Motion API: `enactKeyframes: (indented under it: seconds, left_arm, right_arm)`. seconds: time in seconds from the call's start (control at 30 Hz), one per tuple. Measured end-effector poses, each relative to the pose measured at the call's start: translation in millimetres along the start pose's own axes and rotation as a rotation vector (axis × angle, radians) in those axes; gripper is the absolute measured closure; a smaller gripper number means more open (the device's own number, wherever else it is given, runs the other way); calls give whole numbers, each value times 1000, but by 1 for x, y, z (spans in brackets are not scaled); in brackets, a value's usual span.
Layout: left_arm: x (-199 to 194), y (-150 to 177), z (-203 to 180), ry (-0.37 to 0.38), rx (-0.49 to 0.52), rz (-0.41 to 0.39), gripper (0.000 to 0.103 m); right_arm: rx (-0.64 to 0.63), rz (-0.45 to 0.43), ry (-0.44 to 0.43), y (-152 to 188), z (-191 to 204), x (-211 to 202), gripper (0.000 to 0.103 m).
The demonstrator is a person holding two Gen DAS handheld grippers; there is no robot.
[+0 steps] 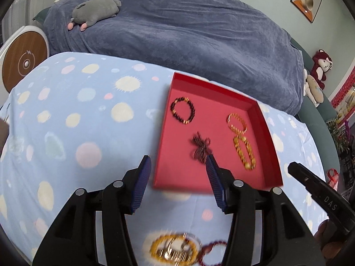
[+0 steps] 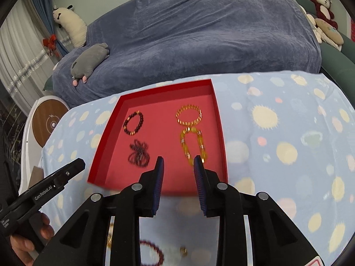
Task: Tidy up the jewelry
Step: 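Lift both open tools out of the red tray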
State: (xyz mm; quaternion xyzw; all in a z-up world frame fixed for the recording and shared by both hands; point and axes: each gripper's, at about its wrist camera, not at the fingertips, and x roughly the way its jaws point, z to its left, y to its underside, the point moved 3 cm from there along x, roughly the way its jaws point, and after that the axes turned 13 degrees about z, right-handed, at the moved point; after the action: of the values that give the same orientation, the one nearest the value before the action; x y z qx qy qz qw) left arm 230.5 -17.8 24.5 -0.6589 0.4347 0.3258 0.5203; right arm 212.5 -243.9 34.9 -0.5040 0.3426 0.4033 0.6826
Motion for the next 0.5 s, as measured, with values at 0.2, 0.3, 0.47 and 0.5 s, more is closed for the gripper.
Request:
enactKeyframes:
  seconds: [0.2,0.3,0.47,0.5]
  left_arm:
    - [-14,55,16,1,-17,50,52]
    - [-17,80,24,-11,-25,73,52]
    - [-20,113,29,-17,-16,100,52]
    - [-20,118,29,-14,-14,105,52]
  right_arm:
    - [27,38,-13,52,-1,-17,75]
    - [27,64,-5,78,1,-18,75]
    - [53,108,-9,117,3,-15,75]
    - [61,119,-10,126,3,-14,75]
